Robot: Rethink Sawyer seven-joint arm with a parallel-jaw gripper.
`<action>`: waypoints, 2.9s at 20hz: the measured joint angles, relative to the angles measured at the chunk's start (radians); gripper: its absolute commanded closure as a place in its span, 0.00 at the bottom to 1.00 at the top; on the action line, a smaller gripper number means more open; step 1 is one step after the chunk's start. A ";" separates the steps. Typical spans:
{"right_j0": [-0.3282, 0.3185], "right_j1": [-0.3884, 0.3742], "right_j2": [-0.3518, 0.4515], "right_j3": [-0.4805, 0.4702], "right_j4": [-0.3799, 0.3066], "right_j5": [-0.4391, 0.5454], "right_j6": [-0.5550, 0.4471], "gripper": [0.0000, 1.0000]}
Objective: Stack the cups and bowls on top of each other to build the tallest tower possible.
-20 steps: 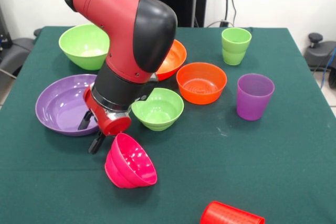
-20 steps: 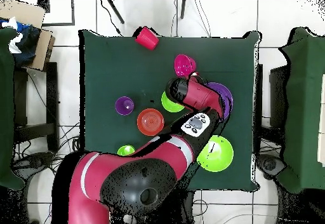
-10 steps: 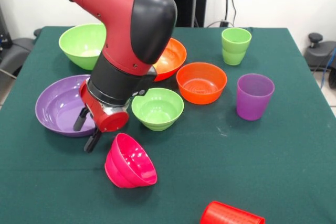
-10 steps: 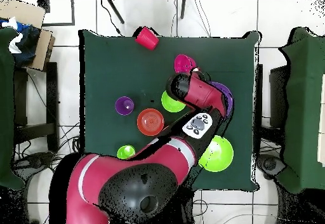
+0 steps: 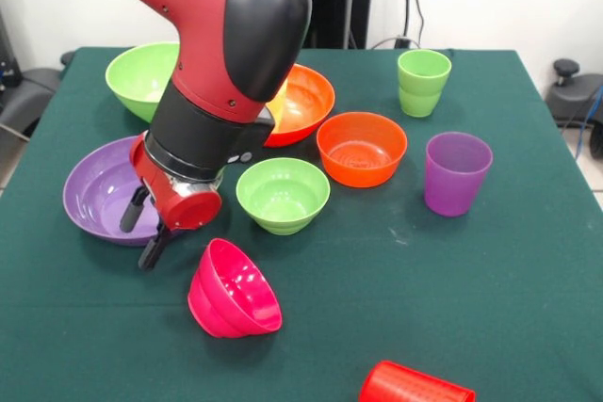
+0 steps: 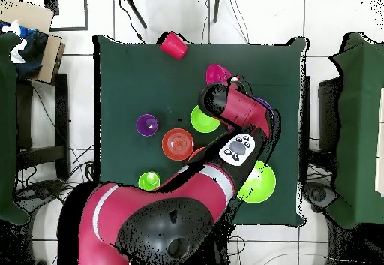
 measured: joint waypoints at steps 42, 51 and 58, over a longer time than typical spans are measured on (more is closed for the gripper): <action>-0.002 0.006 0.000 0.000 -0.001 0.000 0.000 1.00; -0.002 0.006 0.000 0.000 -0.001 0.000 0.000 1.00; -0.001 0.006 -0.001 0.000 -0.001 0.000 0.000 1.00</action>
